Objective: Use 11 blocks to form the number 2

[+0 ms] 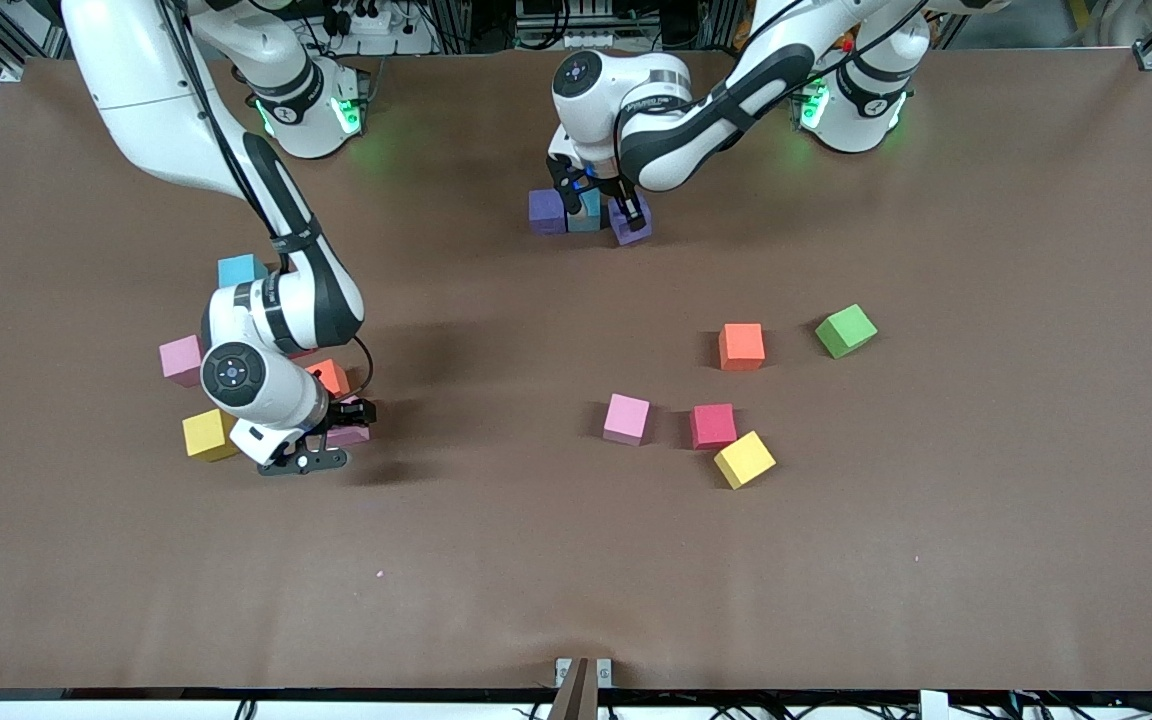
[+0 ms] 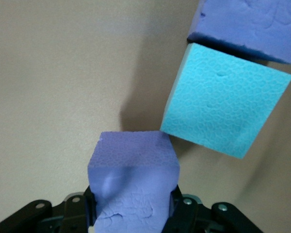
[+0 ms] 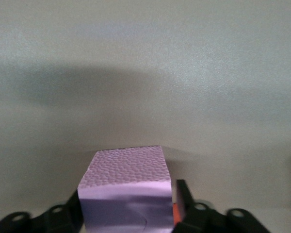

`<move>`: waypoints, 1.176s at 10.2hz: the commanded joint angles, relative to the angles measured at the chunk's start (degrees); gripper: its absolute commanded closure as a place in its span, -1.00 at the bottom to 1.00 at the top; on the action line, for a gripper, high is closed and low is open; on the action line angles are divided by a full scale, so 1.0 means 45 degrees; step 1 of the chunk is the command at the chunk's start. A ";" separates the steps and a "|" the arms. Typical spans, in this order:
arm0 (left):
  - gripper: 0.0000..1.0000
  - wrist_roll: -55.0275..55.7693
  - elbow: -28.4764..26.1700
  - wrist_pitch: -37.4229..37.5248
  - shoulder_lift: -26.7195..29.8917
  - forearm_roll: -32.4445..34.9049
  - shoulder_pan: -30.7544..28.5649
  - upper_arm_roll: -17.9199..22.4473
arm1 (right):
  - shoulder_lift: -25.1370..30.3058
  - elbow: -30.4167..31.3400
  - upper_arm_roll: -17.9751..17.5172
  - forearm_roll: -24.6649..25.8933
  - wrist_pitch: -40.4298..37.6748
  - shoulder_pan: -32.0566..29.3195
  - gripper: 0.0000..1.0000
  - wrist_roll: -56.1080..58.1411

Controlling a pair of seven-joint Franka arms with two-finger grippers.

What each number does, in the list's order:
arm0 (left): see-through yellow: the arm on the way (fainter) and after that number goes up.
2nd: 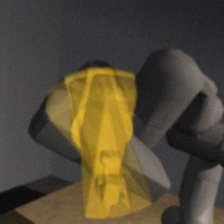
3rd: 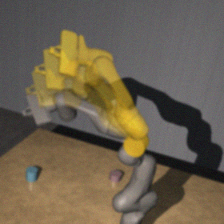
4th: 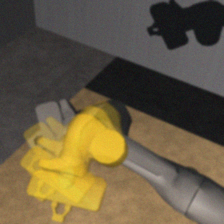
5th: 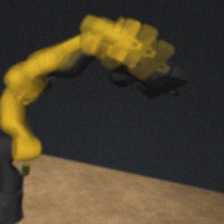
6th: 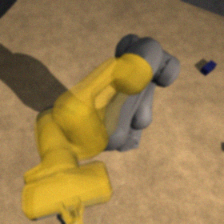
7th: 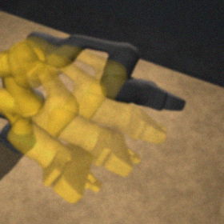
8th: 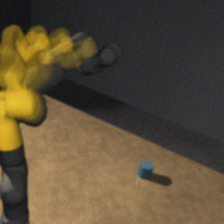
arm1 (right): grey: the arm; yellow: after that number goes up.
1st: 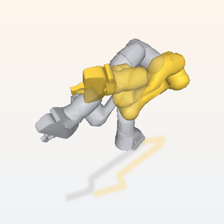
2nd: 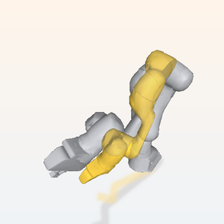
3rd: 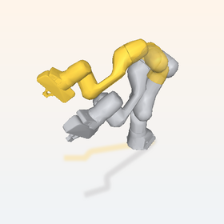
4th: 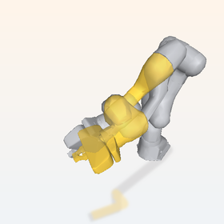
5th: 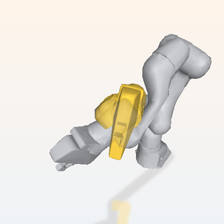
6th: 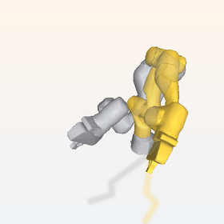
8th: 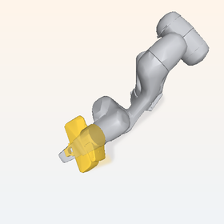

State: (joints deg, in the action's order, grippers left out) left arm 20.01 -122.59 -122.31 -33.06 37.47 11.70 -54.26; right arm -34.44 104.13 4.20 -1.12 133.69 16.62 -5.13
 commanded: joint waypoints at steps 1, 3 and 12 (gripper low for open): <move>0.51 0.0340 0.0172 -0.0085 -0.0368 0.0539 0.0347 0.0066 | -0.0121 -0.0229 -0.0074 0.0210 -0.0059 -0.0002 0.36 -0.0364; 0.51 0.0359 0.0172 -0.0358 -0.0621 0.0773 0.0387 0.0066 | -0.0043 -0.0268 -0.0093 0.0151 -0.0235 0.0212 0.36 -0.0615; 0.51 -0.0032 -0.0198 -0.0691 -0.0955 0.1243 0.0388 -0.0012 | 0.0270 -0.0307 -0.0152 0.0014 -0.0763 0.0838 0.31 -0.1496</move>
State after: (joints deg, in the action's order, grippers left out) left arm 19.72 -122.45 -124.64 -36.74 41.34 13.37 -54.26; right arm -34.28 102.52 3.96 -1.13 131.24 20.63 -10.74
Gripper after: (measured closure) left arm 0.449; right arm 0.445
